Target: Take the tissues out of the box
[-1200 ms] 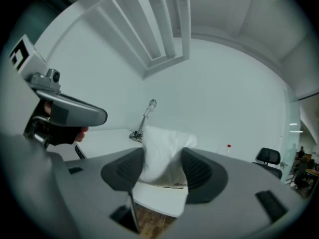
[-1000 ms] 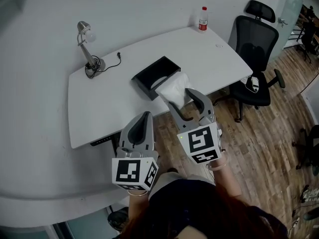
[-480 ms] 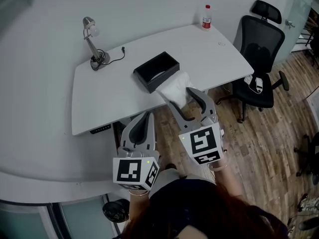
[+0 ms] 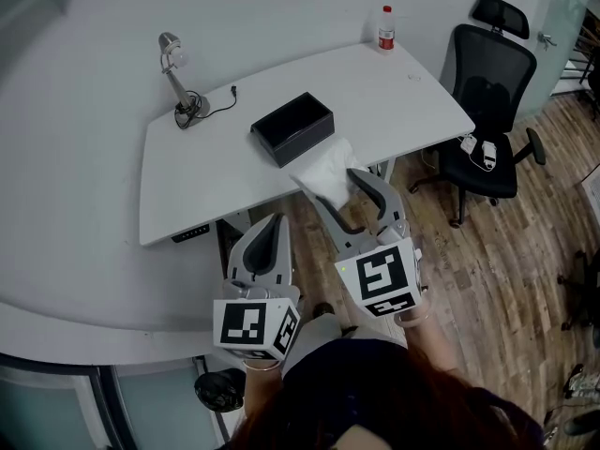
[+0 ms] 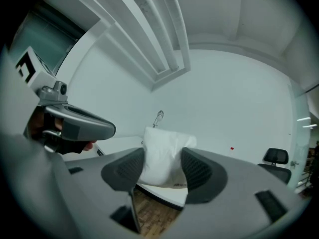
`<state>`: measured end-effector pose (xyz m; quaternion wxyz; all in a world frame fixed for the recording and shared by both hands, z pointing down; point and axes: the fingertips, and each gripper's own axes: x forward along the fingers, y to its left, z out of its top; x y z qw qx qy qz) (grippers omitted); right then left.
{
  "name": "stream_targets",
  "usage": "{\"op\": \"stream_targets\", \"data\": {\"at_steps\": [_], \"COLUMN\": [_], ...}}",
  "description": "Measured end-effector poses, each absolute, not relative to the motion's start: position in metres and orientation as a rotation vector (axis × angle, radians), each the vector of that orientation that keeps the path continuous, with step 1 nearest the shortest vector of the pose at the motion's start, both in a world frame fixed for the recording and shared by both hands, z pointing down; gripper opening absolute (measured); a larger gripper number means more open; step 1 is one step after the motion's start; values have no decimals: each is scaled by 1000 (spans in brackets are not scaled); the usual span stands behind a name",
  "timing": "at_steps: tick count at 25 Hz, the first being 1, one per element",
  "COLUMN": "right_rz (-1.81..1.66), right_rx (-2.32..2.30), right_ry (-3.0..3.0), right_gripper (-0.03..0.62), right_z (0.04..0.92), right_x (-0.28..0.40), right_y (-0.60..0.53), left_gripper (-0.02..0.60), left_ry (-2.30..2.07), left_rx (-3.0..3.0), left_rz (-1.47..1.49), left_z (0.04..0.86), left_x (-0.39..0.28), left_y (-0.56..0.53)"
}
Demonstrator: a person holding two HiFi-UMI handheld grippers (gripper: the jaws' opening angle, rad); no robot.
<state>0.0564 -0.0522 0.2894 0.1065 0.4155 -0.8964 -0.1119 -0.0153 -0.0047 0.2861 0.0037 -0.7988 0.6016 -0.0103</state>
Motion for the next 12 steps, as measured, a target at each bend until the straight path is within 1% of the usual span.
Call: {"op": "stream_targets", "data": {"at_steps": [12], "right_rz": [-340], "right_rx": [1223], "right_ry": [-2645], "right_gripper": [245], "right_z": [282], "right_x": [69], "right_y": [-19], "left_gripper": [26], "left_ry": [1886], "left_rx": [-2500], "left_rz": [-50], "left_z": [286], "left_x": [-4], "left_y": [24]}}
